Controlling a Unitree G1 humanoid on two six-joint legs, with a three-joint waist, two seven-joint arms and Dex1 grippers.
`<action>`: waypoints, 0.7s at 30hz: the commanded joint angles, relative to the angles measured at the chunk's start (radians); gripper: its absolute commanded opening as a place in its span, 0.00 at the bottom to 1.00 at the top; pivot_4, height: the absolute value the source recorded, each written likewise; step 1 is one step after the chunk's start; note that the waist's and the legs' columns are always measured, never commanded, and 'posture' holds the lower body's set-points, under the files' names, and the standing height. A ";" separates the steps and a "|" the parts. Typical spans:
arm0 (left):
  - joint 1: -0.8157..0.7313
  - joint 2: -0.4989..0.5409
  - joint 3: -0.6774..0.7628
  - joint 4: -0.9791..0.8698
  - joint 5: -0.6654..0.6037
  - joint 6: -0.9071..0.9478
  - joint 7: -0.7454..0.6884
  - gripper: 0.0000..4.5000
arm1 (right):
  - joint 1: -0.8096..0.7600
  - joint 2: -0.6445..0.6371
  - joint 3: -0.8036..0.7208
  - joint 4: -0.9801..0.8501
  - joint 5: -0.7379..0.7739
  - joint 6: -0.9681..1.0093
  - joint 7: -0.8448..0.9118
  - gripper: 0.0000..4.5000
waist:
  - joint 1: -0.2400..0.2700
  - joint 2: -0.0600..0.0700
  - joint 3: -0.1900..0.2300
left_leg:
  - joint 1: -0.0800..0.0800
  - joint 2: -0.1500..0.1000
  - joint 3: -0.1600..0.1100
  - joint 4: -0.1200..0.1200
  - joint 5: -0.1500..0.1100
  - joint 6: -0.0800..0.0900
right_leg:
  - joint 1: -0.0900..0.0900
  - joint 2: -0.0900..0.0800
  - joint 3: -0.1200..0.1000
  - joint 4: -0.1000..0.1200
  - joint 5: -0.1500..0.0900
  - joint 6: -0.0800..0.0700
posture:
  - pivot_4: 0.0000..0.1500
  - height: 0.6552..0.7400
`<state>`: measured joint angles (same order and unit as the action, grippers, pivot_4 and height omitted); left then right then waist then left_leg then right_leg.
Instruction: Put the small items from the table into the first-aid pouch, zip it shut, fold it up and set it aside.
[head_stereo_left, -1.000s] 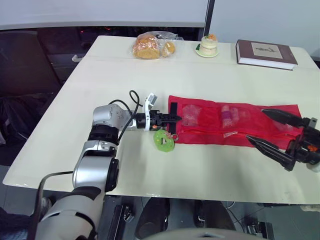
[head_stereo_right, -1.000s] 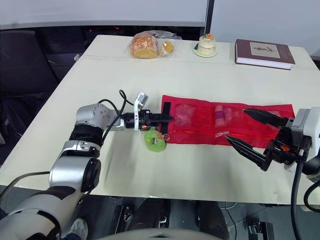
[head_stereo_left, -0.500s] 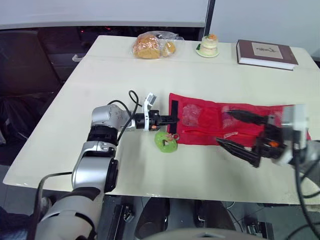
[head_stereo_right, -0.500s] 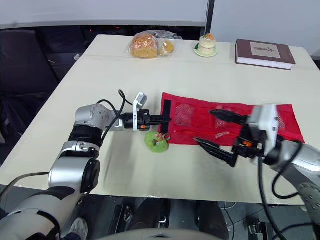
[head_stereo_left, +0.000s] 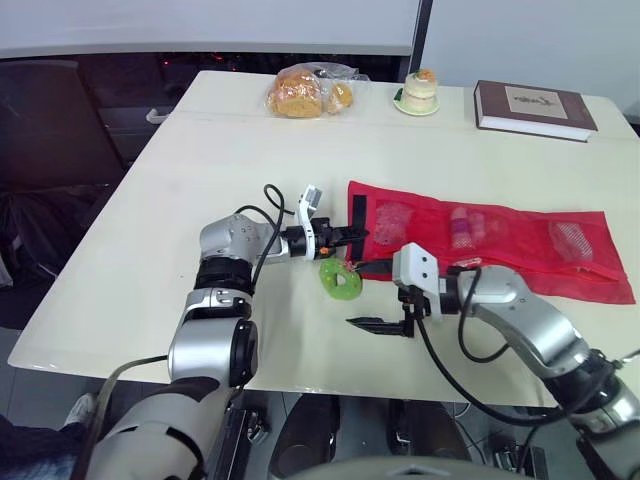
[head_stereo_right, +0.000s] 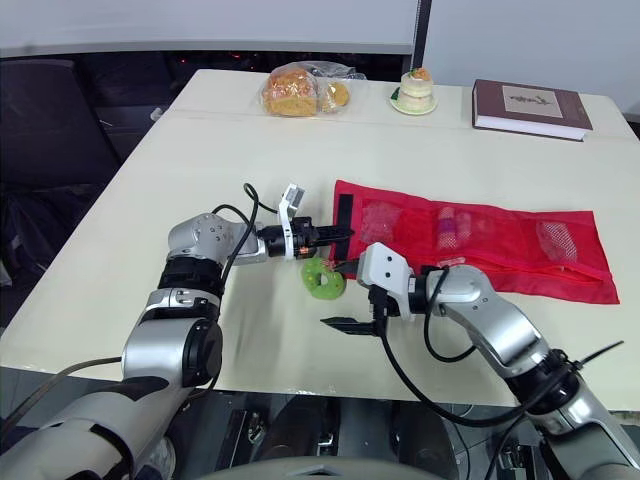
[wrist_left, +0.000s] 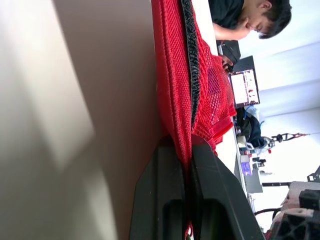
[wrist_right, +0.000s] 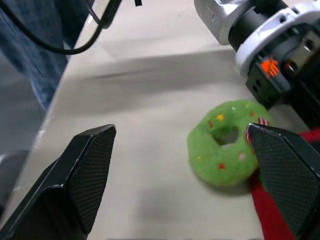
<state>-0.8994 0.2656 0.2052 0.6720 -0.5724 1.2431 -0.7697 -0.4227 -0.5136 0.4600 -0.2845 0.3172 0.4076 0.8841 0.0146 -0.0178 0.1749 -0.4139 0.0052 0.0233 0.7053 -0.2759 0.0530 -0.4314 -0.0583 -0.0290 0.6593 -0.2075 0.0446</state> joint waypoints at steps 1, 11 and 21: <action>0.001 -0.016 -0.002 0.004 -0.006 -0.012 0.002 0.01 | -0.036 0.052 0.036 0.062 -0.060 -0.052 0.017 1.00 | 0.001 0.000 0.000 | 0.000 0.000 0.000 0.000 0.000 0.000 | 0.000 0.000 0.000 0.000 0.000 0.000 | 1.00 0.87; 0.008 -0.012 -0.008 -0.005 -0.006 -0.012 -0.001 0.01 | -0.091 0.143 0.097 0.264 -0.276 0.083 -0.089 1.00 | -0.001 0.000 0.000 | 0.000 0.000 -0.001 0.000 0.001 -0.002 | 0.000 0.000 -0.001 0.001 0.000 0.000 | 1.00 0.87; 0.036 0.006 -0.035 -0.034 0.000 -0.022 -0.024 0.00 | -0.073 0.137 0.055 0.196 -0.288 0.211 -0.151 0.37 | 0.000 0.000 -0.001 | 0.001 0.000 -0.001 0.000 0.001 -0.002 | 0.000 -0.001 -0.001 0.001 0.000 0.000 | 1.00 0.87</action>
<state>-0.8835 0.2627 0.1869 0.6559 -0.5725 1.2159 -0.7843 -0.5247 -0.3482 0.5368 -0.1069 0.0592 0.5671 0.7546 0.0145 -0.0176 0.1741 -0.4133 0.0047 0.0223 0.7051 -0.2747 0.0508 -0.4312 -0.0594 -0.0296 0.6604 -0.2073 0.0443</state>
